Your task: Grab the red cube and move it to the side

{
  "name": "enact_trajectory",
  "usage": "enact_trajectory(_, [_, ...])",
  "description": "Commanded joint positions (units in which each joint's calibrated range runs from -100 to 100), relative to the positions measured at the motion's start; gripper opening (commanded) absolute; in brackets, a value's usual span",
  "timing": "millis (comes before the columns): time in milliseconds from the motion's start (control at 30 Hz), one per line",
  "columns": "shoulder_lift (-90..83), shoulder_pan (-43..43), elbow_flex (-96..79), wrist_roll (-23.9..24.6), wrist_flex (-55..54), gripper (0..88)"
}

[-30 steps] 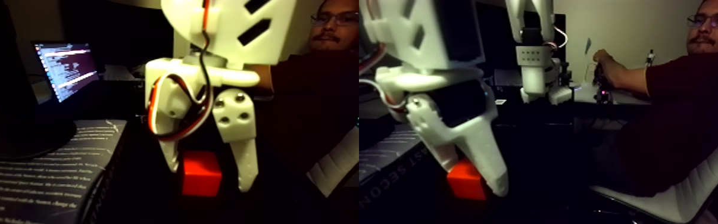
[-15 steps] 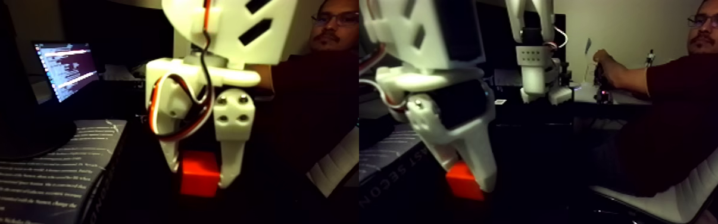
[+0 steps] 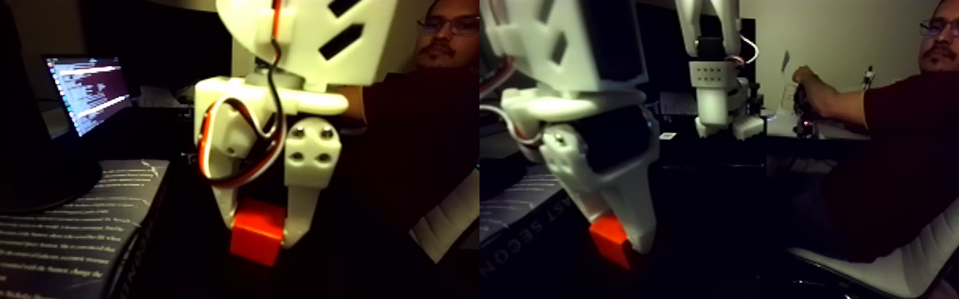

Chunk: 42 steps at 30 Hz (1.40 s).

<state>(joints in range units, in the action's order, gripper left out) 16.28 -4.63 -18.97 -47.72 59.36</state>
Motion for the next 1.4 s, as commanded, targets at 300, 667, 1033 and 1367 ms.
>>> enact_trajectory(300, [-6.28, 0.05, 1.78, 2.59, 6.6, 2.6])
enact_trajectory(667, [-24.52, -2.11, 1.87, 4.85, 15.47, 2.6])
enact_trajectory(1033, [-39.47, -12.69, 1.87, 4.85, 22.14, 2.6])
enact_trajectory(1367, [-34.52, -17.52, 1.87, 14.3, 20.7, 2.6])
